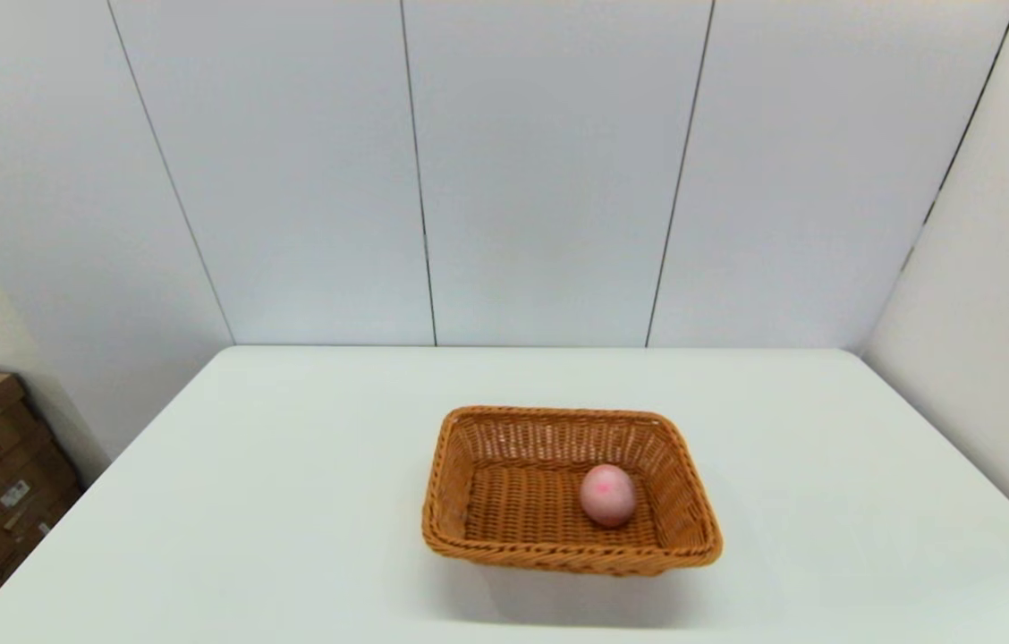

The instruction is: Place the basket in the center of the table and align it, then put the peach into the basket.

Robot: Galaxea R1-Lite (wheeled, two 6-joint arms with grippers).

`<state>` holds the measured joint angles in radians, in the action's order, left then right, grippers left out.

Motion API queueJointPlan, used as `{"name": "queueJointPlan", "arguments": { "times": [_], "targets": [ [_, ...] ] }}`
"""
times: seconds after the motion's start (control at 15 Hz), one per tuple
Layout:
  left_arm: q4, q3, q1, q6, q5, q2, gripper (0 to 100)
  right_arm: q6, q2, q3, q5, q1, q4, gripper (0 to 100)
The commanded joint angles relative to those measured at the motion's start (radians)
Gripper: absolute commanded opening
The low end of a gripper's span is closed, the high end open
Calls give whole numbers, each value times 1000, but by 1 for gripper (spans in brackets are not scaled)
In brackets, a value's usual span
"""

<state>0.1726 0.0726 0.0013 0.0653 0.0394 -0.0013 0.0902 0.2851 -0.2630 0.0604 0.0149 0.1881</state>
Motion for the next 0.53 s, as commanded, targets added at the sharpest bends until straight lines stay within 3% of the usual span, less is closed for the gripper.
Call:
{"name": "queueJointPlan", "arguments": {
  "times": [0.07, 0.4, 0.53],
  "targets": [
    [1, 1, 0, 1, 1, 0, 100, -6, -193, 119, -13, -6, -6, 100],
    [1, 0, 0, 1, 1, 0, 100, -7, -245, 143, -25, -9, 40, 100],
    [1, 0, 0, 1, 1, 0, 100, -21, -262, 148, -57, -10, 40, 100]
  ]
}}
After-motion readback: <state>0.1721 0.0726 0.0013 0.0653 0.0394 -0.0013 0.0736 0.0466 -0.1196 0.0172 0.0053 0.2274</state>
